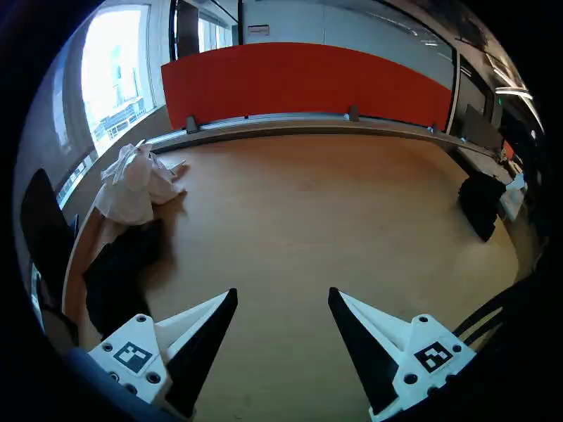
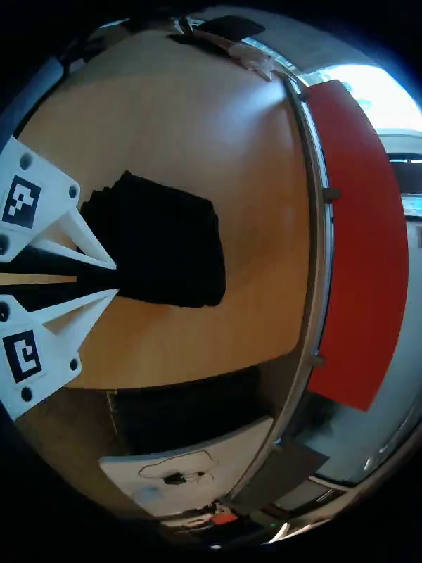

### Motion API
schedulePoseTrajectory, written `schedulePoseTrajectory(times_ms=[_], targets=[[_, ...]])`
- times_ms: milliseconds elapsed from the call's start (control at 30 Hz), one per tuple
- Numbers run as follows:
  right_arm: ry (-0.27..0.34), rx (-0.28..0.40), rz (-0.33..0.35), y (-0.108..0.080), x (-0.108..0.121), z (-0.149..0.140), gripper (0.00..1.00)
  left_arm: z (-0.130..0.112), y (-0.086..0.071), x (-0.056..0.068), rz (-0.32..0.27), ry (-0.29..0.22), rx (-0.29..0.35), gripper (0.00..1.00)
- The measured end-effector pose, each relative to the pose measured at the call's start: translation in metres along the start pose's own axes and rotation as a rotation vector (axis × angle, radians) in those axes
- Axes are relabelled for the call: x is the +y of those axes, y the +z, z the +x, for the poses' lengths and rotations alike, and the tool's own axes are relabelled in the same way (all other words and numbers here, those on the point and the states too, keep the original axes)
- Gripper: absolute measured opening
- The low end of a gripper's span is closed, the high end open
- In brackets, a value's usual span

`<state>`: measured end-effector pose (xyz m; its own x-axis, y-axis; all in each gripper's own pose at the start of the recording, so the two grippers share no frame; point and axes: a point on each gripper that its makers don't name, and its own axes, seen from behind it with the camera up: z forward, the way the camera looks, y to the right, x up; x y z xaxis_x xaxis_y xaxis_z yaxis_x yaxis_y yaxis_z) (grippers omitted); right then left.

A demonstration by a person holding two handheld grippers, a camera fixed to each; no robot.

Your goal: Fold towel

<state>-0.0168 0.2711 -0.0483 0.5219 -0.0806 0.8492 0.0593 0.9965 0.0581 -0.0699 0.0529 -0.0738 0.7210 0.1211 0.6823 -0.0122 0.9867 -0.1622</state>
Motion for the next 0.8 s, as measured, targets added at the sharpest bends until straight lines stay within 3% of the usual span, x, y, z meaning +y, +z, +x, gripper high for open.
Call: schedulePoseTrajectory(times_ms=[400,433,633,800], targets=[[0.016,-0.029,-0.012,0.006,0.003,-0.014,0.05,-0.002,-0.003,-0.005,0.009,-0.003,0.000,0.96],[0.016,-0.032,-0.019,0.006,0.004,-0.014,0.08,-0.002,-0.003,-0.005,0.010,-0.002,0.000,0.96],[0.005,-0.044,-0.053,0.003,0.011,-0.019,0.53,-0.001,-0.004,-0.007,0.011,-0.001,0.002,0.96],[-0.007,-0.050,-0.059,0.001,0.012,-0.021,0.67,0.000,-0.003,-0.007,0.010,-0.001,0.003,0.96]])
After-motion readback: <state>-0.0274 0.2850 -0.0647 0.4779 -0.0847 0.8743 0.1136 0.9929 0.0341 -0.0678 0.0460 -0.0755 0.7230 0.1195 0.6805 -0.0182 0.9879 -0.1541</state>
